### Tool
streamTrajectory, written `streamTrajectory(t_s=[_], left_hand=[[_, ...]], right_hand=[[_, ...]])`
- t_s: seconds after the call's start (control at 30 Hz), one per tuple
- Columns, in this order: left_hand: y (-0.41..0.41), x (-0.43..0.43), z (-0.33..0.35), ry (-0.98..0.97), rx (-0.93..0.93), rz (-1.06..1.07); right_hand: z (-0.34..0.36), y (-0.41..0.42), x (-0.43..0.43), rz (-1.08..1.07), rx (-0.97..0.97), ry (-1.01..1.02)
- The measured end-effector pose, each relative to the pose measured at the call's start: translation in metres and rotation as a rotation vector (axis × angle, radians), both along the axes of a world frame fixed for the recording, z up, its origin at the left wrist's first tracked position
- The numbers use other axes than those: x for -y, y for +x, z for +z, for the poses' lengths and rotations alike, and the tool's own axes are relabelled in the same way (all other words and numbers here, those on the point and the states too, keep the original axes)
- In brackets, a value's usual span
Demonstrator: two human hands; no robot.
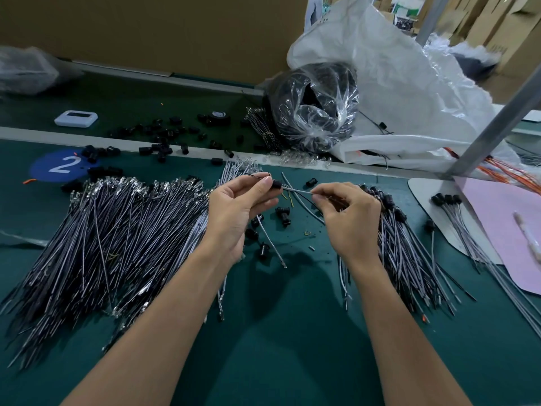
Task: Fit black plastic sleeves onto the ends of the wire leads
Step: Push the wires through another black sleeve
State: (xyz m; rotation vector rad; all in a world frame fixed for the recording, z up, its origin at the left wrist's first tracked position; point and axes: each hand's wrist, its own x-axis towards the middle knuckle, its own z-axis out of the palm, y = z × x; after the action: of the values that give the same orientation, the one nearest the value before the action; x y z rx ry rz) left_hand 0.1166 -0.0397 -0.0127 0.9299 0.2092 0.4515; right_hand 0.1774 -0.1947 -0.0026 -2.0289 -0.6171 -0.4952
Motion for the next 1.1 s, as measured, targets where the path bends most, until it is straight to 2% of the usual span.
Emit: streamTrajectory(t_s=[0.3,0.53,0.63,0.8,0.9,1.0,1.1], left_hand=[[0.000,0.009,-0.001,0.100,-0.031,-0.021],[0.000,0.010,0.000,0.028,-0.039,-0.027],[0.000,0.010,0.001,0.025,-0.036,-0.049],[0.000,0.013,-0.001,0.197,-0.034,-0.059],[-0.001,0.013,0.001,0.216,-0.039,-0.013],[-0.003,0.003,0.006,0.149,-0.033,0.115],[-0.006,-0.013,0.010,-0.029,-0.033,0.254]], right_hand=[[-0.002,-0.003,-0.005,0.040,0.058,-0.059],[-0.004,-0.004,-0.006,0.068,0.073,-0.028],[-0.003,-0.004,-0.007,0.093,0.039,-0.008],[-0.003,-0.008,-0.009,0.162,-0.060,-0.005],[-0.004,-0.007,-0.009,0.143,-0.110,-0.010],[-0.003,-0.002,-0.005,0.115,-0.144,-0.006],[0.000,0.003,0.002,0.081,-0.109,-0.001]])
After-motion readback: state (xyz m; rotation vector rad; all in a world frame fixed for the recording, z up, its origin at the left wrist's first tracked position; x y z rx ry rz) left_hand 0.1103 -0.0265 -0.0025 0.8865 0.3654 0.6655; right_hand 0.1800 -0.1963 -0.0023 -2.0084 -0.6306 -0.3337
